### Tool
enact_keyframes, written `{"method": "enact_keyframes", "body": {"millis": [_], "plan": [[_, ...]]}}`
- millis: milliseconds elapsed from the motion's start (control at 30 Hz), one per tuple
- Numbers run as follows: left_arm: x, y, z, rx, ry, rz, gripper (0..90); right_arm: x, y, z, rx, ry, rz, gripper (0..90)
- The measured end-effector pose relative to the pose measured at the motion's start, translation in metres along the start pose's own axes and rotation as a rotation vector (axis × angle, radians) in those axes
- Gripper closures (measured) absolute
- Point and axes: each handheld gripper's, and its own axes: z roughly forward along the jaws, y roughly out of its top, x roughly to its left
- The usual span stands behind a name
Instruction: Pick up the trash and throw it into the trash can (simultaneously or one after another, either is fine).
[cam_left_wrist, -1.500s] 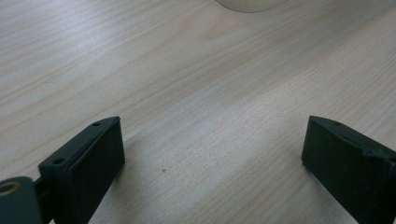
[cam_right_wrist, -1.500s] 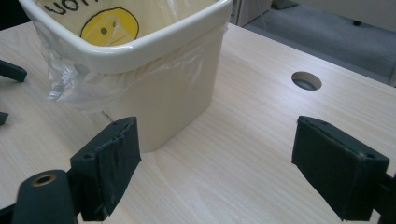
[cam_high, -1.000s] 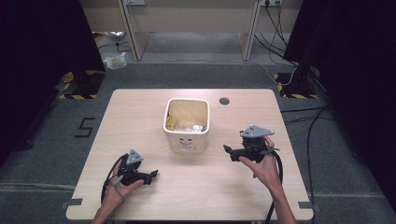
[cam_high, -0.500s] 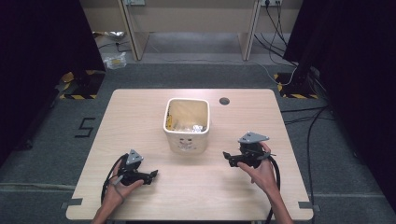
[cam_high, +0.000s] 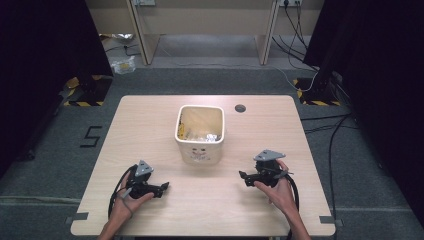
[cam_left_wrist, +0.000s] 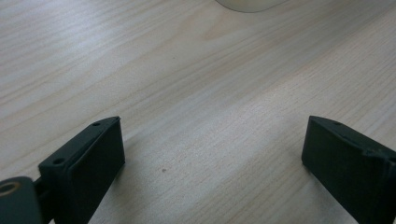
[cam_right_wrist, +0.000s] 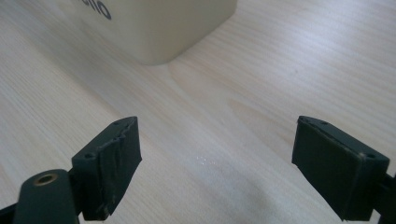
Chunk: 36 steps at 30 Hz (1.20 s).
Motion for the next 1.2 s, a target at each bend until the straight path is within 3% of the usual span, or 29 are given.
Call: {"method": "enact_keyframes", "body": {"millis": [567, 600, 1200], "plan": [[0.000, 0.000, 0.000, -0.001, 0.001, 0.000, 4.8, -0.002, -0.026, -0.002, 0.037, -0.028, 0.042, 15.8], [0.000, 0.000, 0.000, 0.000, 0.000, 0.000, 4.8, -0.001, -0.028, -0.003, 0.054, -0.046, 0.038, 15.8], [0.000, 0.000, 0.000, 0.000, 0.000, 0.000, 4.8, 0.002, -0.047, -0.011, 0.061, -0.064, 0.059, 15.9]]}}
